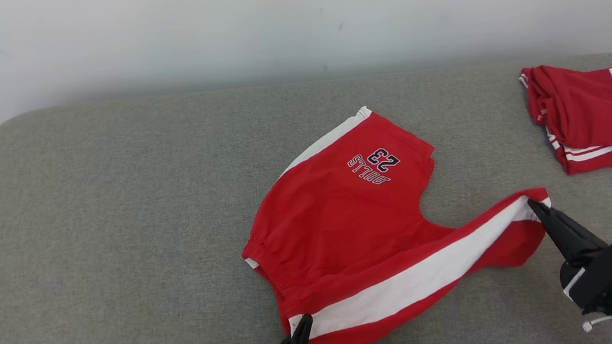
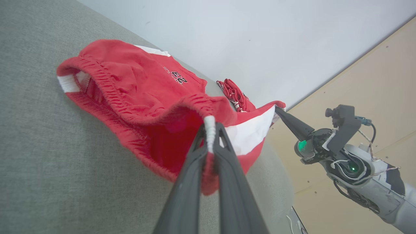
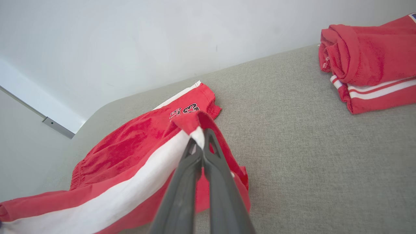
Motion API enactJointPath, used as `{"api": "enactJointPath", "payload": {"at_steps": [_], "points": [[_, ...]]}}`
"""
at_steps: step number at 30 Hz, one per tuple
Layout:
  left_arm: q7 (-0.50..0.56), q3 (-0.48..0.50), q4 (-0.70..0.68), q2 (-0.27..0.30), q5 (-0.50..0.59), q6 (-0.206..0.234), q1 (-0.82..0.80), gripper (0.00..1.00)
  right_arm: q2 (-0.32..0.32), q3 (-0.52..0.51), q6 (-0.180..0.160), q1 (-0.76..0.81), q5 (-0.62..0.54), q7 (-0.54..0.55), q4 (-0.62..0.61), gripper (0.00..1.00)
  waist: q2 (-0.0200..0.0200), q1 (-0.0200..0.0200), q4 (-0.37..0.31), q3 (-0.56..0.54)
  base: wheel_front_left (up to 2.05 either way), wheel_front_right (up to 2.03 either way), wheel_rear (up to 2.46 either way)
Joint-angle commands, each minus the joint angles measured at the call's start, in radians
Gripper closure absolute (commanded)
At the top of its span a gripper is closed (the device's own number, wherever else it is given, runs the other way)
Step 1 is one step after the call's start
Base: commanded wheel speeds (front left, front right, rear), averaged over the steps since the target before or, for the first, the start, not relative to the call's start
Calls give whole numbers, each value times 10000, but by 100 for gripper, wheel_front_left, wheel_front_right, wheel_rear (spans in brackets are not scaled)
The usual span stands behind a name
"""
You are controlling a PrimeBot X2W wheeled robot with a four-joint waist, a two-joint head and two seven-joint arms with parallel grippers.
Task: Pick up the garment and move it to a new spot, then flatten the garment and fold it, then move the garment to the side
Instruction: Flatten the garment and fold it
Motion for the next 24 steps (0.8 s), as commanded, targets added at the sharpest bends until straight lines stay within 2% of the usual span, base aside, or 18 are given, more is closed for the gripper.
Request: {"api": "enactJointPath", "payload": {"at_steps": [1,5,10,16,24], "points": [[-27,-14,5,-40,-73,-18,-167,100,95,-33,-29,-147,-136,96,88,100,0,0,198,89,0,0,0],[-27,39,102,-315,-311,-19,-622,100,441,-97,-29,-1193,-514,678,644,100,0,0,477,218,0,0,0],[-27,479,462,-948,-433,-18,-1353,100,944,-14,-29,-2595,-980,1109,1583,100,0,0,834,568,0,0,0],[-27,1113,1379,-1636,-591,-18,-2325,100,1590,328,-29,-4554,-1526,1264,3043,100,0,0,1155,1163,0,0,0],[-27,1694,2582,-2208,-303,-19,-3471,100,2212,1168,-29,-6985,-2369,1108,5122,100,0,0,1655,2000,0,0,0]]}}
